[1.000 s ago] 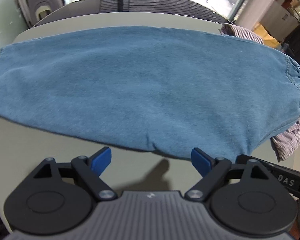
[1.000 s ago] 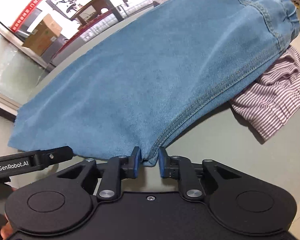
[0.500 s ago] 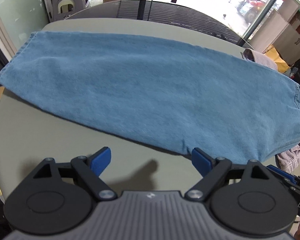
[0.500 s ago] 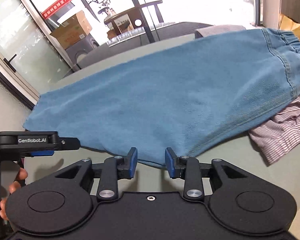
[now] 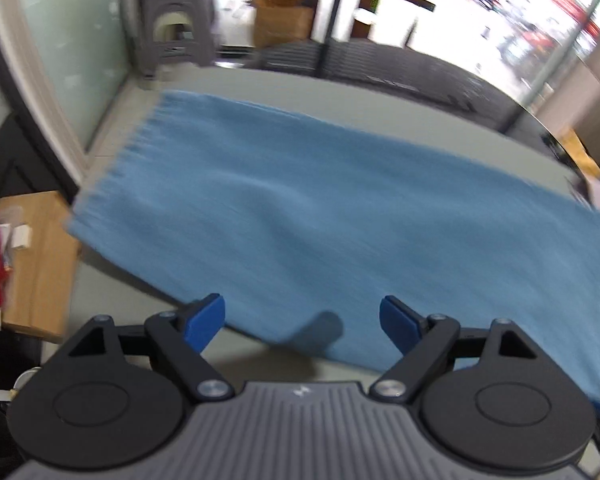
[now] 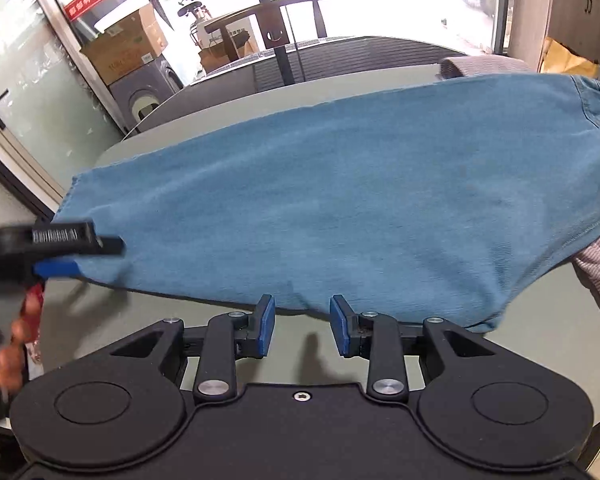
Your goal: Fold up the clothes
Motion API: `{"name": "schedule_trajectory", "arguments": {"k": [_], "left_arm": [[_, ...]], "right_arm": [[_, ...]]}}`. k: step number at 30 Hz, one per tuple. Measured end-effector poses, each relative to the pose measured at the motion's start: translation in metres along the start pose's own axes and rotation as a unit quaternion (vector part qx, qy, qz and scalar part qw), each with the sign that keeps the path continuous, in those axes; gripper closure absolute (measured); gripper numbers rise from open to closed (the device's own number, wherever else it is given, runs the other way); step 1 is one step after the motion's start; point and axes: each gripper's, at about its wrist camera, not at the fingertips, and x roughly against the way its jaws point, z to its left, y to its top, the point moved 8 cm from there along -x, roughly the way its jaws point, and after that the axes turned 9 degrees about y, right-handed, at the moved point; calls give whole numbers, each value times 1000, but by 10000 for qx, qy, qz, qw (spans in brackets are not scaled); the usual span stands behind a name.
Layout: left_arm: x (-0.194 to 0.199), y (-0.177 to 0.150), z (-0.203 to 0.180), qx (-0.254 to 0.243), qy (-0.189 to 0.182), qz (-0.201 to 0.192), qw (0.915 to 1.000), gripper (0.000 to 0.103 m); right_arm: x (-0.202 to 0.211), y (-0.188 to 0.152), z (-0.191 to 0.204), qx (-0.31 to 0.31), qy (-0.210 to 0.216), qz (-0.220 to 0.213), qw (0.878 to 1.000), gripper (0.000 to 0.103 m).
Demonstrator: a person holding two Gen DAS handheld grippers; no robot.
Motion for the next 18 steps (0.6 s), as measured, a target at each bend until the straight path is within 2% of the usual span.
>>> {"name": "schedule_trajectory", "arguments": {"k": [2,4,5,6,8,9,11,13,15,17,18], "left_arm": [[-12,15,26,178,-112,-174,9996,19],[-29,26,43,153,-347,-184,9991,19],[-32,28,44,76,-471,-182,9987,14],[-33,30,43,-42,-507,-238,9984,18],[-37,36,39,-529,-219,-414,9975,29],[-39,39,38,-622,-75,-460,9970,29],[-38,43,37,-447,-64,-323,9985,29],[-26,47,36,-223,-313,-226,9990,29],[-5,52,33,-58,-664,-373,9971,22],[1,56,26,-119,-716,-500,9961,14],[1,57,18,-217,-757,-525,9955,14]], "right_arm": [[-6,0,9,-69,-10,3,10000,70],[-10,1,15,-132,14,22,9999,70],[-11,2,18,-121,9,24,9999,70],[-12,3,20,-92,-3,18,10000,70],[-14,5,24,-66,-30,24,10000,70],[-16,7,25,-66,-40,31,10000,70],[-17,12,26,-50,-56,8,10000,70],[-17,19,26,-18,-77,-52,10000,70],[-18,25,26,17,-97,-96,9999,69],[-23,31,23,57,-117,-91,9999,69],[-27,34,22,78,-132,-78,9999,69]]}}
